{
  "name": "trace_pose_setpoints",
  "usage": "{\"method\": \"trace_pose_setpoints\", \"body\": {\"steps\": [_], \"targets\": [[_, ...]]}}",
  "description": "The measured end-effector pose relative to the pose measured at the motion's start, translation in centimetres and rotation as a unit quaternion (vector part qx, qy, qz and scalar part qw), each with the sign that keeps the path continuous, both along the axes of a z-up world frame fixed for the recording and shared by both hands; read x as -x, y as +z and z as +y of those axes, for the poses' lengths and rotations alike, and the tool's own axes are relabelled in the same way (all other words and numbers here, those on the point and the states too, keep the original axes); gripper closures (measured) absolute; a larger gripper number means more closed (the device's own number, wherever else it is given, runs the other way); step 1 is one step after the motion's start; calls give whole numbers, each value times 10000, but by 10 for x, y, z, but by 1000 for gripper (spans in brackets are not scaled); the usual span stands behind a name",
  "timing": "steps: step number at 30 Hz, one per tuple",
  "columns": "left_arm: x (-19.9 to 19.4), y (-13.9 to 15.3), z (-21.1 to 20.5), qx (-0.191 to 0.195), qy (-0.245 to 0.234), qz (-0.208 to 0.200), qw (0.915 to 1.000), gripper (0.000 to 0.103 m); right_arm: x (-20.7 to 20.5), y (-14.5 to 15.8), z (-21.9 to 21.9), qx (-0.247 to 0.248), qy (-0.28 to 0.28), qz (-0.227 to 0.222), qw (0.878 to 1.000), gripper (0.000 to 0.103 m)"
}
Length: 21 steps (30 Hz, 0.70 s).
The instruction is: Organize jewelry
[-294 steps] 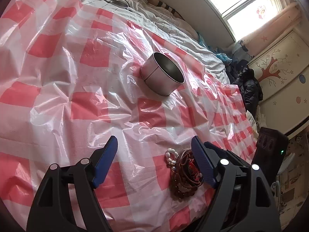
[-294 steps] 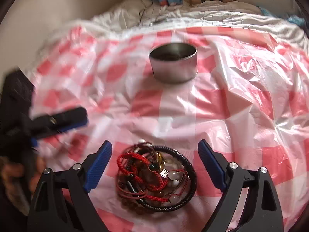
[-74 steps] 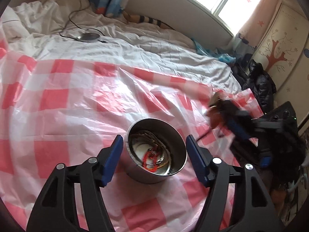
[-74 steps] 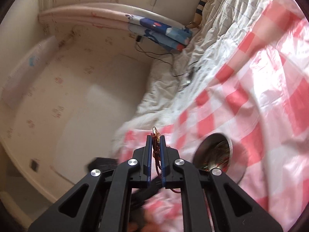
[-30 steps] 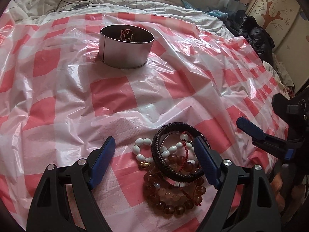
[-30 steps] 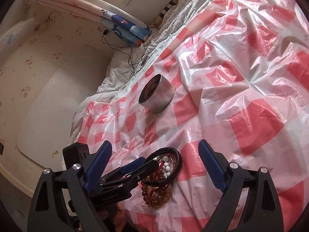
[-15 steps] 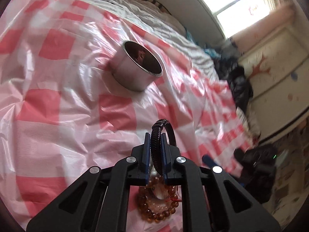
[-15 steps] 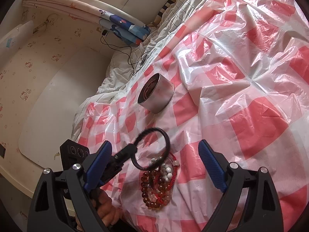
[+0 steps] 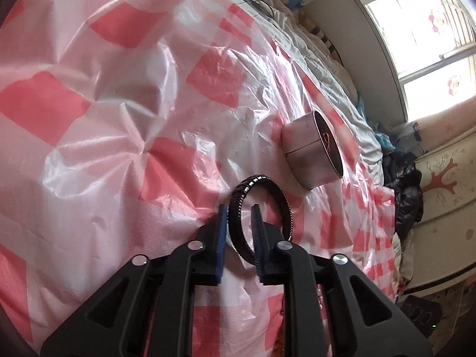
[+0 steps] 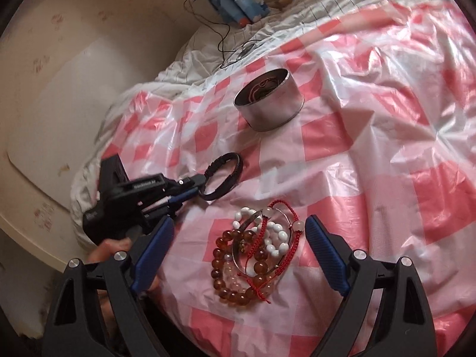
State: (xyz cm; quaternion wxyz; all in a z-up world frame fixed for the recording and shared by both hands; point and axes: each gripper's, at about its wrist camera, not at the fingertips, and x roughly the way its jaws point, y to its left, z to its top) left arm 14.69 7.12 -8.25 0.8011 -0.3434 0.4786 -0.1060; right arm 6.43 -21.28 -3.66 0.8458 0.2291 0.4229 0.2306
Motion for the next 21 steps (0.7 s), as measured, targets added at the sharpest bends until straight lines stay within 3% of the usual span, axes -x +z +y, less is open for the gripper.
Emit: {"method": "trace_pose_setpoints", "body": {"steps": [3,7,9,11,15,21], "targets": [[-1,1,-6,-82,-75,-31,9999,77,5,5,17,656,146,-272,9974,36],[-4,-1,-5,-41,-105,-14,9999,72,3,-9,39,1351,331,-149,9902,57],[-3,-2,-5,-27,-130,-18,9999,68,3,-15,44,1581,402,-120,9865,79],[-4,-2,-6,-33,-143,-30,9999,66,4,-17,48,1733,453,-152,9837,89],[-3,-2,-5,-21,-161,-32,9999,65,5,-14,46,1522,503,-177,9869,91],[-3,-3,-6,-35,-178,-25,9998,64,1,-9,17,255,381,-10,9989,91]]}}
